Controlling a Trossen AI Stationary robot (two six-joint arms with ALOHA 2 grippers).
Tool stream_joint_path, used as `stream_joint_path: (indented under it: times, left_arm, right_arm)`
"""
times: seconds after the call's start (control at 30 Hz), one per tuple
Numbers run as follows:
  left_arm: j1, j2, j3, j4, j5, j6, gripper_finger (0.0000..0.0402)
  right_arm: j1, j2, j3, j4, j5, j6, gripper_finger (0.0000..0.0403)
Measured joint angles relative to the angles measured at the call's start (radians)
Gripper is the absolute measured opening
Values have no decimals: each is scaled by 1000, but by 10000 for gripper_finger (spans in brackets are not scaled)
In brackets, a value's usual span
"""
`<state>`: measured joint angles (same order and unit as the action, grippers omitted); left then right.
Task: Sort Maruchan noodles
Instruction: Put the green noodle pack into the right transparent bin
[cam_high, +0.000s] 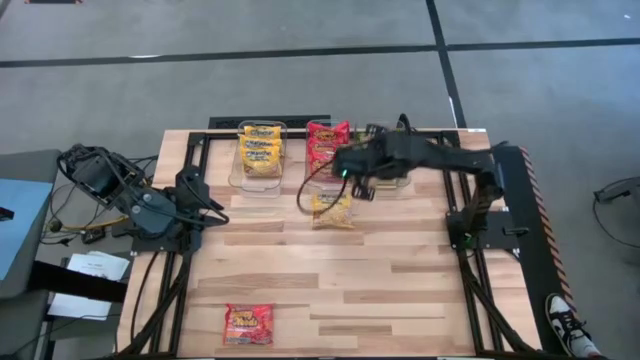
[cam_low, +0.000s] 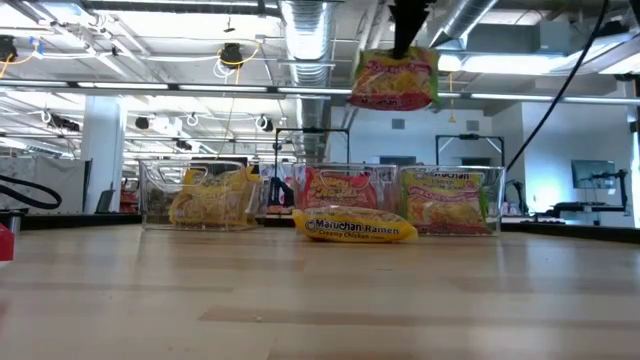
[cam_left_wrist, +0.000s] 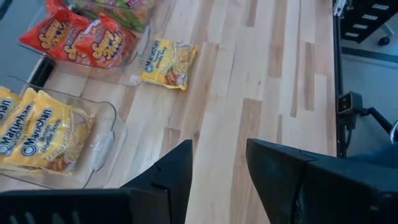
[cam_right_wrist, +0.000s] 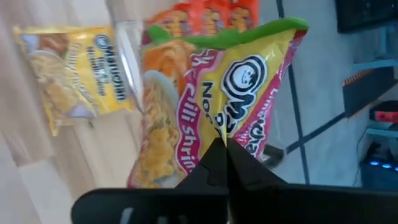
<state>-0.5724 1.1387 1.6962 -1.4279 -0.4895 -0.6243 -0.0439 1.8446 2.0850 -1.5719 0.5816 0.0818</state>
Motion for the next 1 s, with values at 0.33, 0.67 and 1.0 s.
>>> stream_joint_path:
  times: [0.33,0.67,1.0]
  left_arm:
    - [0,0,0,0,-51,-1,137]
    - [0,0,0,1,-147,18,137]
    - [0,0,0,1,-211,18,137]
  right_arm:
    - [-161,-138,-187,26,27,-138,3]
    - [-208,-246,-533,263,19,-308,2]
    - [-232,-255,-722,420,16,-445,2]
